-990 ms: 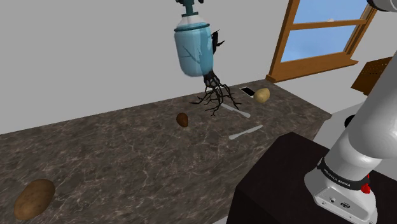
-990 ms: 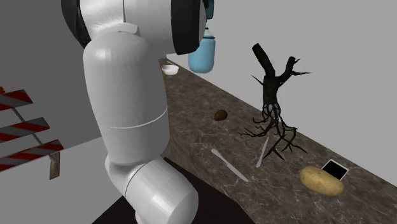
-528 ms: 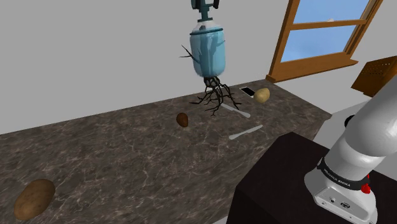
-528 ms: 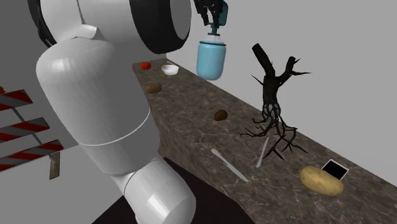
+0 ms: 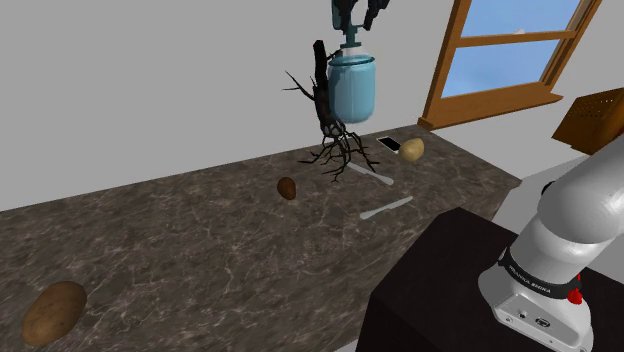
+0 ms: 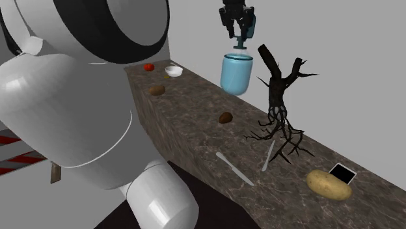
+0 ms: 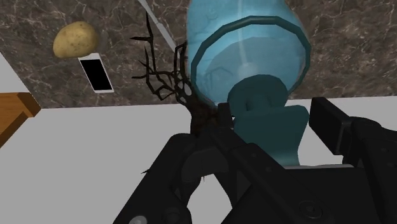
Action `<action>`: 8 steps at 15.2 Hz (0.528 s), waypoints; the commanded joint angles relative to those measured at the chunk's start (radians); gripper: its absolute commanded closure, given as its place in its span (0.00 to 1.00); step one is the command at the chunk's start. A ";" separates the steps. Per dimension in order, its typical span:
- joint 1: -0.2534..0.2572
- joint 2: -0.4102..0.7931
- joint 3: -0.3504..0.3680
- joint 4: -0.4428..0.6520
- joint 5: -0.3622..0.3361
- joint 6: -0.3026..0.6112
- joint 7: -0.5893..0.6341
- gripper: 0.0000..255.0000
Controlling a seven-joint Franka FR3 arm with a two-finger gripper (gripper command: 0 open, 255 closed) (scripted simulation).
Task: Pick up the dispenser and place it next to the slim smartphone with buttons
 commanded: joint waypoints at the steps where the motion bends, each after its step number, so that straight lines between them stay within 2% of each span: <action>1: -0.012 -0.023 -0.036 -0.049 0.011 0.032 -0.050 1.00; 8: -0.054 -0.066 -0.159 -0.185 0.030 0.134 -0.215 1.00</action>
